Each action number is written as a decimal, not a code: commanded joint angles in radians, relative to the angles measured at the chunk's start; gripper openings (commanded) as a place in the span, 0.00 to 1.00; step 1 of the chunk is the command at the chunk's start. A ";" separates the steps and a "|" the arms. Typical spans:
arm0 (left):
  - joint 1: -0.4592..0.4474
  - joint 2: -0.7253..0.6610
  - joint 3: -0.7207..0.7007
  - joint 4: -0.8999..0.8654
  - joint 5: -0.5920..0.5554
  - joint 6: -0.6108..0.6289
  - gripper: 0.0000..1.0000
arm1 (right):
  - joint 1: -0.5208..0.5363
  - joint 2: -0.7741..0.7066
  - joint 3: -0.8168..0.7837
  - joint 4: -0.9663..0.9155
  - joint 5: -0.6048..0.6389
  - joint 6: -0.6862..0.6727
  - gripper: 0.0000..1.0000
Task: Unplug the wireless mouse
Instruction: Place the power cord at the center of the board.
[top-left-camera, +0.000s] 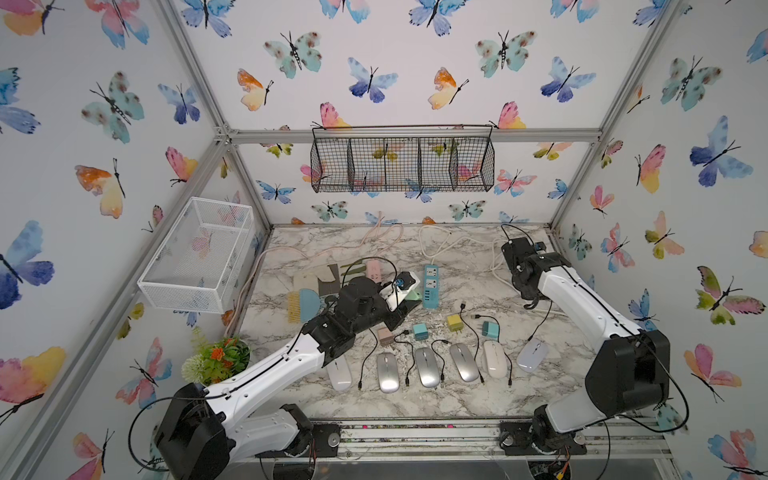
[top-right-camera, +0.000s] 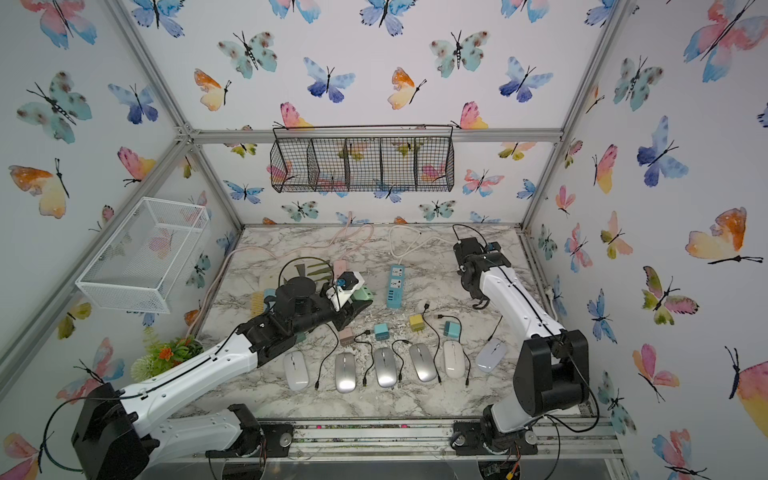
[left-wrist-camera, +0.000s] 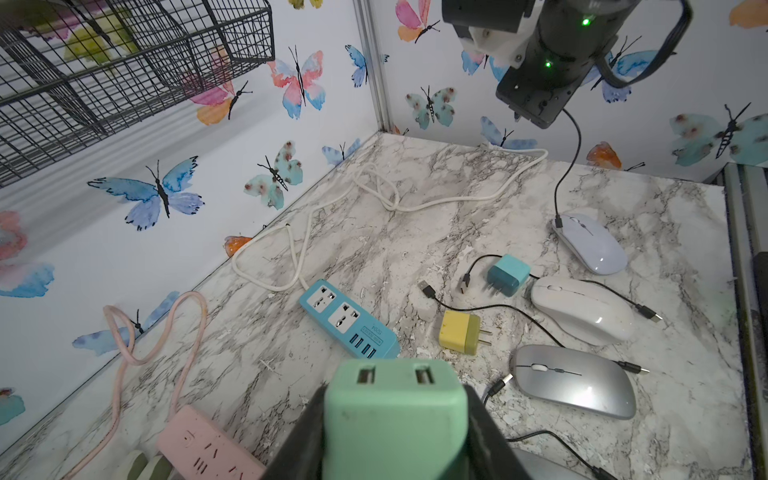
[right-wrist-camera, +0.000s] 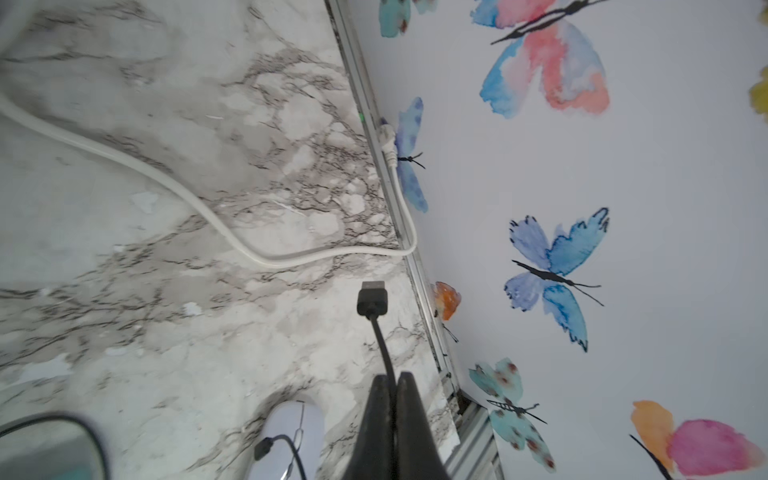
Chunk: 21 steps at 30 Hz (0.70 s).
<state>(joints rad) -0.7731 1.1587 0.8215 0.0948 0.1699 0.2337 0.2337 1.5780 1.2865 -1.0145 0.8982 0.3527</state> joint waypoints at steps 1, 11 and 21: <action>0.006 -0.025 -0.004 0.040 0.035 -0.035 0.00 | -0.030 0.053 -0.006 -0.071 0.094 0.019 0.01; 0.011 -0.012 0.007 0.040 0.070 -0.068 0.00 | -0.066 0.231 -0.107 0.009 -0.020 0.032 0.01; 0.011 0.056 0.037 0.063 0.133 -0.129 0.00 | -0.135 0.179 -0.161 0.099 -0.069 0.034 0.45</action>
<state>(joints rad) -0.7666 1.1954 0.8265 0.1234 0.2600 0.1322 0.1051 1.8149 1.1286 -0.9516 0.8516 0.3729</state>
